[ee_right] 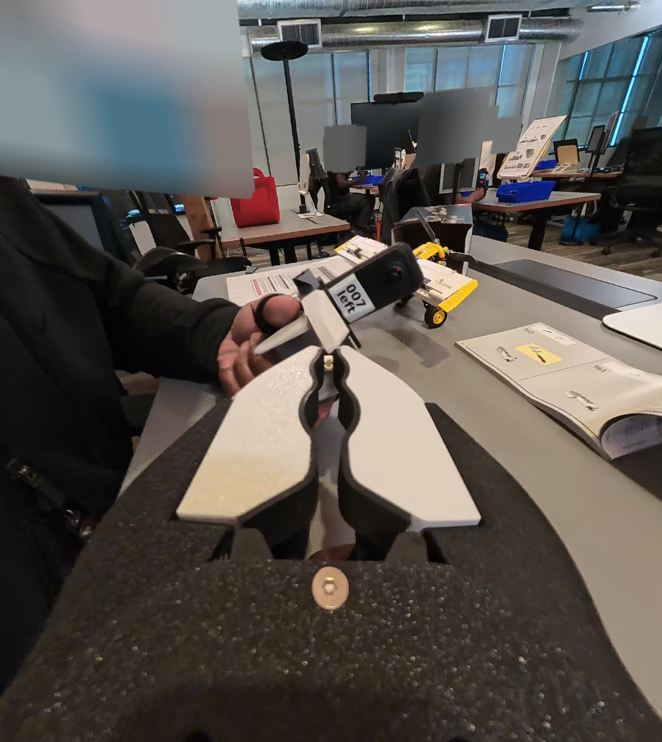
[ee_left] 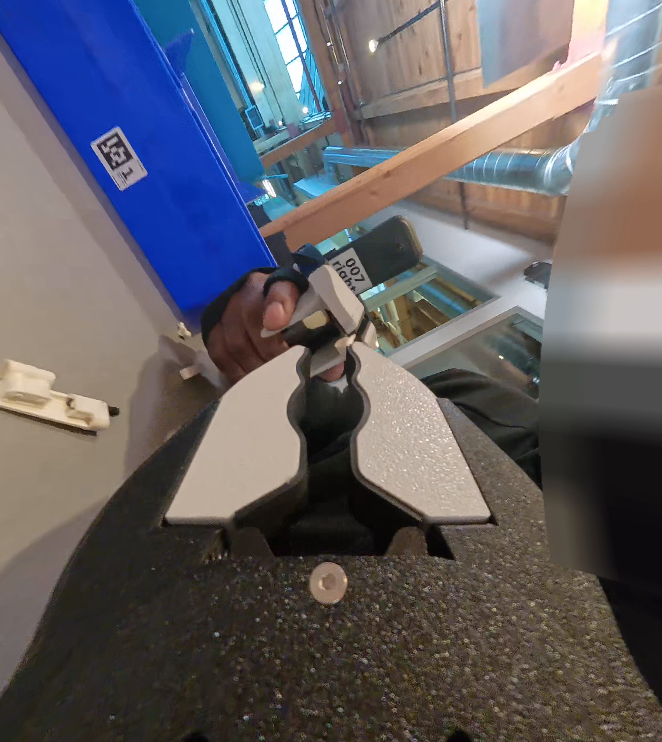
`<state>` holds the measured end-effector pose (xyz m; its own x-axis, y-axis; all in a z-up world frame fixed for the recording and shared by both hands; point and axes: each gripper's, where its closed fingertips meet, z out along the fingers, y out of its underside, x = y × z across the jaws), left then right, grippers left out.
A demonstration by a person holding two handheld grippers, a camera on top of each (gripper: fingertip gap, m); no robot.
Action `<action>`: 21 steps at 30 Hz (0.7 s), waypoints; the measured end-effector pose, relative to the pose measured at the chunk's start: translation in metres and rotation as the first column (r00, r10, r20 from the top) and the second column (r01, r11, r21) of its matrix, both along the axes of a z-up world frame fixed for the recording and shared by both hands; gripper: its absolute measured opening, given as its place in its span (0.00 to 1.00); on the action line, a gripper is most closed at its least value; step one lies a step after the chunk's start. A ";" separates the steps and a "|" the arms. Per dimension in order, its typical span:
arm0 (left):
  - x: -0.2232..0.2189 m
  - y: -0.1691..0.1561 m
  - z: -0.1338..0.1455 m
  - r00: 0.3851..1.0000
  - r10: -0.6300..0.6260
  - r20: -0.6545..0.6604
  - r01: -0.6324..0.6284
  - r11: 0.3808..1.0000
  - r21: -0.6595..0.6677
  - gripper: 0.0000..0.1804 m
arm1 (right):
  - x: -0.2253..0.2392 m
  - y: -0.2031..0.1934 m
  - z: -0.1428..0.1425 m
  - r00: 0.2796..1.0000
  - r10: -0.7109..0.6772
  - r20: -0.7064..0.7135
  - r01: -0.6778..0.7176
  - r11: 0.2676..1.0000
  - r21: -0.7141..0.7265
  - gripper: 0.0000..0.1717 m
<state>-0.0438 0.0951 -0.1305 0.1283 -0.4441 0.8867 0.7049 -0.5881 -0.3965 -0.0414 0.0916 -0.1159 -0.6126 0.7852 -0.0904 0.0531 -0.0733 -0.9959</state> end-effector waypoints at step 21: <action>0.008 -0.003 0.005 0.984 -0.073 0.162 0.075 0.997 -0.008 0.05 | -0.001 -0.005 -0.001 0.991 -0.025 -0.133 0.042 0.991 0.125 0.02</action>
